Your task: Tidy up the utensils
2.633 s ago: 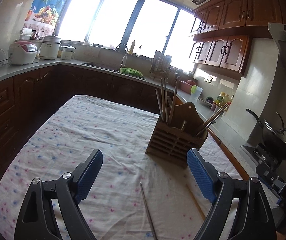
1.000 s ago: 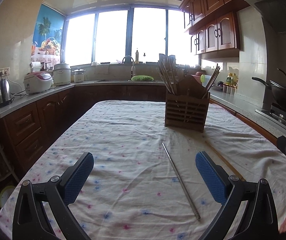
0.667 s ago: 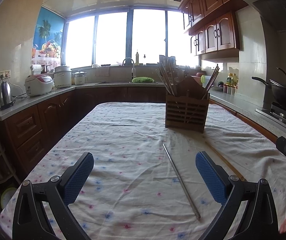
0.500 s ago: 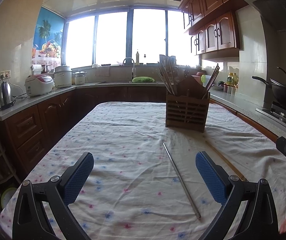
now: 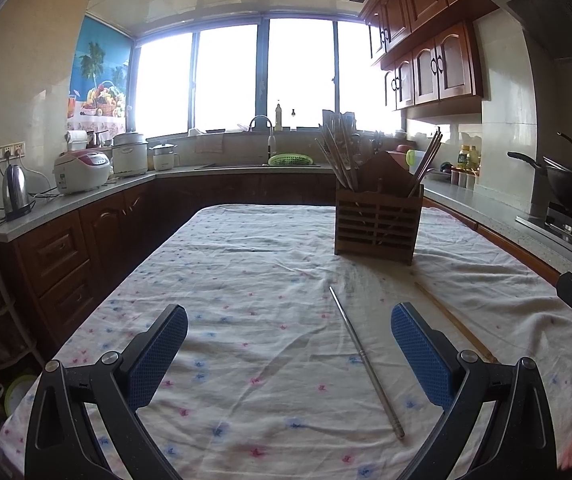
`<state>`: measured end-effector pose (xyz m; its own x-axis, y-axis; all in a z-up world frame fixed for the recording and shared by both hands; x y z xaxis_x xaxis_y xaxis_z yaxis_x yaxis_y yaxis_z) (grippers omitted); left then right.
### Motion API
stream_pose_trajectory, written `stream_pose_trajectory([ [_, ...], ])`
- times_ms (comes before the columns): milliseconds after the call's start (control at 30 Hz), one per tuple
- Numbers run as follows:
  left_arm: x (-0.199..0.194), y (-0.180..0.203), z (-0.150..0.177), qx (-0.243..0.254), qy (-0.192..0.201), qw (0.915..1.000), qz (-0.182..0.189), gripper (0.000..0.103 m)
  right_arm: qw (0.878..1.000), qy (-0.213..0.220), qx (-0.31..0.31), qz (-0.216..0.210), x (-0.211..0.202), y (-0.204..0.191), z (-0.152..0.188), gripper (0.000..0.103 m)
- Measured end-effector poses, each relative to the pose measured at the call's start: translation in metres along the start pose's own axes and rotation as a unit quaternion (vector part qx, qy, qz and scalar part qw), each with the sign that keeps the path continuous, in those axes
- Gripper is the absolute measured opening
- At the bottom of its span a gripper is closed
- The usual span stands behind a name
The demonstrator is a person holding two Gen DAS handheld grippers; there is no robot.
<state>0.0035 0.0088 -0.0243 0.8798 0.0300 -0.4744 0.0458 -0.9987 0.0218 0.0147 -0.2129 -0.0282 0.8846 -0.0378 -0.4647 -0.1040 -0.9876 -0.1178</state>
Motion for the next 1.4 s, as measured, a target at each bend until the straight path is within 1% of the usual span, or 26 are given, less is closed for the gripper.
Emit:
stream_pose_trajectory([
  [333, -0.003, 0.004, 0.002, 0.007, 0.008, 0.9999, 0.003, 0.102, 1.0, 0.003, 0.002, -0.002, -0.001, 0.001, -0.002, 0.103],
  [633, -0.006, 0.004, 0.003, 0.01, 0.02, 0.9998, 0.003, 0.102, 1.0, 0.016, 0.003, -0.002, -0.005, 0.0, -0.004, 0.103],
  [1400, -0.007, 0.016, 0.002, 0.019, 0.018, 0.9996, 0.008, 0.102, 1.0, 0.016, 0.003, -0.003, -0.004, 0.0, -0.005, 0.103],
])
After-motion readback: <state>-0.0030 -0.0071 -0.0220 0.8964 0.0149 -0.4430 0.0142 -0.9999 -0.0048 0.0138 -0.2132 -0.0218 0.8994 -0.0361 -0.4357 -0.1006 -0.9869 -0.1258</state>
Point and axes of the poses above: each gripper's, at about its wrist camera, not at the fingertips, and x roughly the way its jaws point, y to its right, z to its underside, the point moved 6 cm from there along x, roughly the way its jaws point, and after that the axes turned 8 degrees about -y, right-handed, at the moved point
